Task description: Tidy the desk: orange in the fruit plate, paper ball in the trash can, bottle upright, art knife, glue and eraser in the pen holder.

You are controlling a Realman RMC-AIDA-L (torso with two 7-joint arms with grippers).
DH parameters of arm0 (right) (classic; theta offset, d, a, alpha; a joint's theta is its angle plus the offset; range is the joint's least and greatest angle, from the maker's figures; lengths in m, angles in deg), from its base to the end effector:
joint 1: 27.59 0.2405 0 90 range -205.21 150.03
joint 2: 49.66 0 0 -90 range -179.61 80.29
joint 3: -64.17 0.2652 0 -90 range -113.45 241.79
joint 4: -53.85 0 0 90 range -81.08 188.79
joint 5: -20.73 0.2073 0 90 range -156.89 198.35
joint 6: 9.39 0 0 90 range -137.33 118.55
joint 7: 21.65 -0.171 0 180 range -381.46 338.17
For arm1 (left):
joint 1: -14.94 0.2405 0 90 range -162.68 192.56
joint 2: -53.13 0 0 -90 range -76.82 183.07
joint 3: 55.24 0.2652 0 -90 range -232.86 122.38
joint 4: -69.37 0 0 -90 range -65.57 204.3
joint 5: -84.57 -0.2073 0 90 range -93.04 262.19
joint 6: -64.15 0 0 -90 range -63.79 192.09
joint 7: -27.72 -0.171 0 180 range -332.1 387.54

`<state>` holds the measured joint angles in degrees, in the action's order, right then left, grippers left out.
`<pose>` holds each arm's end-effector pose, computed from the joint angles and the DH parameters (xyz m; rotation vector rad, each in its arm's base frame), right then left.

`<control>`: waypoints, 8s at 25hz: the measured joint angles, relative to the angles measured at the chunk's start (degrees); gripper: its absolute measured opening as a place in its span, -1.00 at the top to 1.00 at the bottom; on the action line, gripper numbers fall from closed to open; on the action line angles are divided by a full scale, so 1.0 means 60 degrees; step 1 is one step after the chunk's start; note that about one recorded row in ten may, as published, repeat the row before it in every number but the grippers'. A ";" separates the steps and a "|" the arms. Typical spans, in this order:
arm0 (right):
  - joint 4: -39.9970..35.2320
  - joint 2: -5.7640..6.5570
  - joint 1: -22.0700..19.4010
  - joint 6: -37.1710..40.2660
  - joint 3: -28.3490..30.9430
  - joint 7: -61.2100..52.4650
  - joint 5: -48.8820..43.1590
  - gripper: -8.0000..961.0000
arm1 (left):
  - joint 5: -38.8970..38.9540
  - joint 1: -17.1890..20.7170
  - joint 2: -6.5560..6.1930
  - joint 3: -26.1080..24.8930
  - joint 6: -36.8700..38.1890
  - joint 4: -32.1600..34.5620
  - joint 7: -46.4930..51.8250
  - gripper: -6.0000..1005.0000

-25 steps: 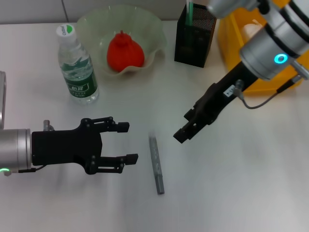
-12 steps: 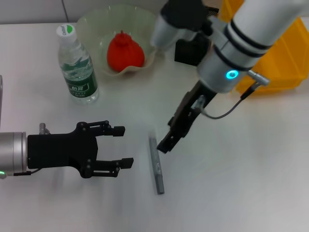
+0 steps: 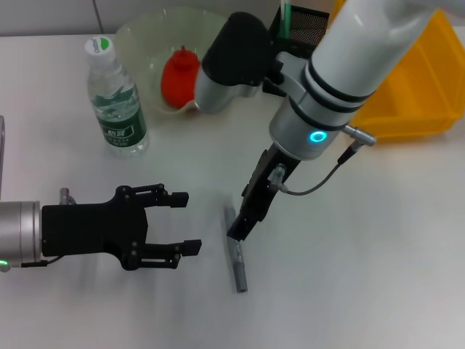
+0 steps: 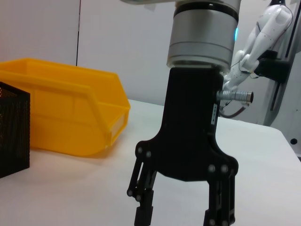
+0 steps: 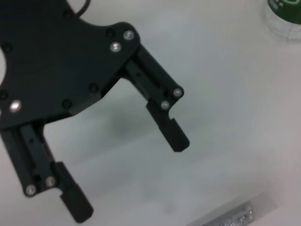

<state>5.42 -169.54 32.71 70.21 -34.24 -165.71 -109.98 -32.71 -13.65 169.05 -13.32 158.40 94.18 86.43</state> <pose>0.1078 0.3617 -0.1340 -2.9707 0.5775 -0.6865 -0.2817 0.2901 -0.0509 -2.9104 -0.3644 -0.6970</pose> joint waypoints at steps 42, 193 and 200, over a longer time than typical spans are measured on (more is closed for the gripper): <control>0.0610 0.0000 0.0829 -0.1795 -0.3331 -0.2921 0.1057 -0.48 | 0.0033 0.0129 0.0135 -0.0039 0.0009 -0.0021 -0.0001 -0.60; 0.5466 0.0015 -0.1715 -0.6580 0.7078 1.6088 1.0845 0.40 | 0.0642 0.0025 0.0283 -0.0733 -0.0043 -0.0007 0.0050 -0.60; 0.5373 0.0044 -0.1990 -0.5869 0.7188 1.5746 1.1046 -0.12 | 0.0642 0.0049 0.0278 -0.0732 -0.0012 -0.0021 0.0016 -0.60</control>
<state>37.65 -169.28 20.77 35.00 8.89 -71.24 -43.70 -28.86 -13.36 170.72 -17.71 158.33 94.06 86.53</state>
